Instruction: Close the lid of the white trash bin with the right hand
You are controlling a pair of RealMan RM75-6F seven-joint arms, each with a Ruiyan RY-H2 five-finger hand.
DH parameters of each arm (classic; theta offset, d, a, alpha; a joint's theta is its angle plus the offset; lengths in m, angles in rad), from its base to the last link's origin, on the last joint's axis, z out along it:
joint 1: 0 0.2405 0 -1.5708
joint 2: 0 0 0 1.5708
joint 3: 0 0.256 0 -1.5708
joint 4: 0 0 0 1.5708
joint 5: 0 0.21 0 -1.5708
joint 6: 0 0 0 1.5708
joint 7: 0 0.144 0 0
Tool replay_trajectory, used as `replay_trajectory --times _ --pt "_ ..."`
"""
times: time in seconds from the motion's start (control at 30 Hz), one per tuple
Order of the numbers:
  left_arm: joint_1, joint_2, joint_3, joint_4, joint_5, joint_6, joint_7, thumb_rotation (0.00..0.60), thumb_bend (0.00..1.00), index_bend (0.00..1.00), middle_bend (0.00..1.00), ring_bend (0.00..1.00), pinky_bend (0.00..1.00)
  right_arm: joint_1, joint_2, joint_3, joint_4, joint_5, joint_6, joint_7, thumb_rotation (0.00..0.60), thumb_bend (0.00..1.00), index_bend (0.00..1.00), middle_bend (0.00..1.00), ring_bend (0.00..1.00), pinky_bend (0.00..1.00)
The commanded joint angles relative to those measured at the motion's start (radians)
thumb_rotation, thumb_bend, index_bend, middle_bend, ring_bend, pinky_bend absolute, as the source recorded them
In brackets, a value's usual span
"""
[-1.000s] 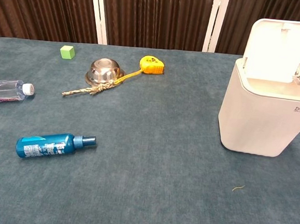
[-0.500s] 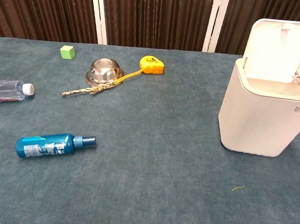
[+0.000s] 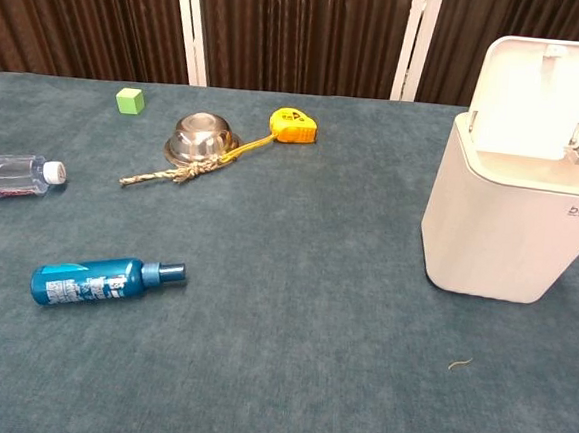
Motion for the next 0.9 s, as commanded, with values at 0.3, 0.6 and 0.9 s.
replay_trajectory --times 0.3,0.6,0.9 --pt "0.0 0.004 -0.002 0.0 -0.006 -0.004 -0.011 0.6 0.46 0.3 0.17 0.09 0.24 0.278 -0.003 0.155 -0.058 0.442 -0.09 -0.286 0.6 0.85 0.34 0.81 0.87 0.96" --pt "-0.001 0.003 -0.005 0.002 -0.01 -0.007 -0.012 0.6 0.46 0.3 0.17 0.09 0.24 0.379 -0.003 0.164 -0.004 0.554 -0.131 -0.259 0.6 0.85 0.36 0.82 0.87 0.96" --pt "-0.001 0.001 -0.005 0.002 -0.009 -0.008 -0.006 0.6 0.46 0.3 0.17 0.09 0.24 0.467 -0.012 0.163 0.073 0.664 -0.154 -0.235 0.6 0.85 0.37 0.82 0.87 0.96"
